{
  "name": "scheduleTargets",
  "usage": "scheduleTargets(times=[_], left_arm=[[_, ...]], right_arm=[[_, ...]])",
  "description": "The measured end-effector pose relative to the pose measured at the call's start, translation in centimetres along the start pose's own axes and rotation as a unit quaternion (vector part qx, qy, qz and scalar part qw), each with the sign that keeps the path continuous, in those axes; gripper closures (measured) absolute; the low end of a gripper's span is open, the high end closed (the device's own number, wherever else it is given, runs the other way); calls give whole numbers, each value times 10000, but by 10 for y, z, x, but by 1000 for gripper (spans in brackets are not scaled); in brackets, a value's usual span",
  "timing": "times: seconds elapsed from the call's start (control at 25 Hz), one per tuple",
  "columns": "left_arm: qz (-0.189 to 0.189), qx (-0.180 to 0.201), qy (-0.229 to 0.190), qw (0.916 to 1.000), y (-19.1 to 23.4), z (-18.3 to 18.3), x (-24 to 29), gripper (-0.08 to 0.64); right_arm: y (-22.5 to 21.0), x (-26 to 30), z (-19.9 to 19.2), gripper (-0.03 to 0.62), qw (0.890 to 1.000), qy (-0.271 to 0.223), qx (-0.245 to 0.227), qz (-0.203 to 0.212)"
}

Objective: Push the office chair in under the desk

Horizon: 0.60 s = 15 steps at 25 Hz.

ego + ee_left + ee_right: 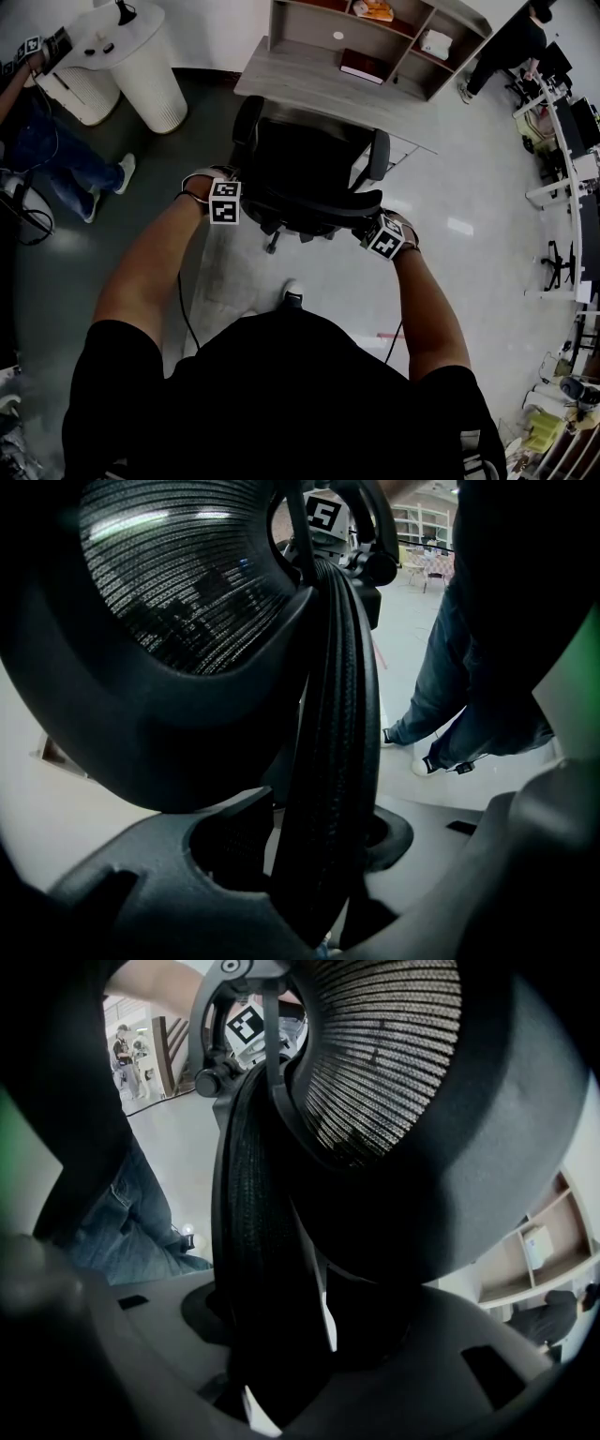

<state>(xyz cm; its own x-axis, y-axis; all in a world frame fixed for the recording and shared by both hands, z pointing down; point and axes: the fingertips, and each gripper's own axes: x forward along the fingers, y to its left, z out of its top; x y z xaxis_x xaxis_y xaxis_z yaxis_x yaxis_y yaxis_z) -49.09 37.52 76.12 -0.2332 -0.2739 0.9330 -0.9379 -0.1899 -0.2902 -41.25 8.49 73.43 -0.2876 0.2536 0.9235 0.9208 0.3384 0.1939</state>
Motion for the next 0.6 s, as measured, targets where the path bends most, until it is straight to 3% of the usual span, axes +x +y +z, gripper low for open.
scheduleTargets(times=[0.24, 0.6], left_arm=[[36, -57, -21, 10000, -2, -1, -1, 347], [252, -430, -164, 9986, -5, -8, -10, 261]], right_arm=[[3, 0, 2, 380, 10000, 23, -14, -35], [5, -3, 0, 356, 9994, 152, 68, -299]])
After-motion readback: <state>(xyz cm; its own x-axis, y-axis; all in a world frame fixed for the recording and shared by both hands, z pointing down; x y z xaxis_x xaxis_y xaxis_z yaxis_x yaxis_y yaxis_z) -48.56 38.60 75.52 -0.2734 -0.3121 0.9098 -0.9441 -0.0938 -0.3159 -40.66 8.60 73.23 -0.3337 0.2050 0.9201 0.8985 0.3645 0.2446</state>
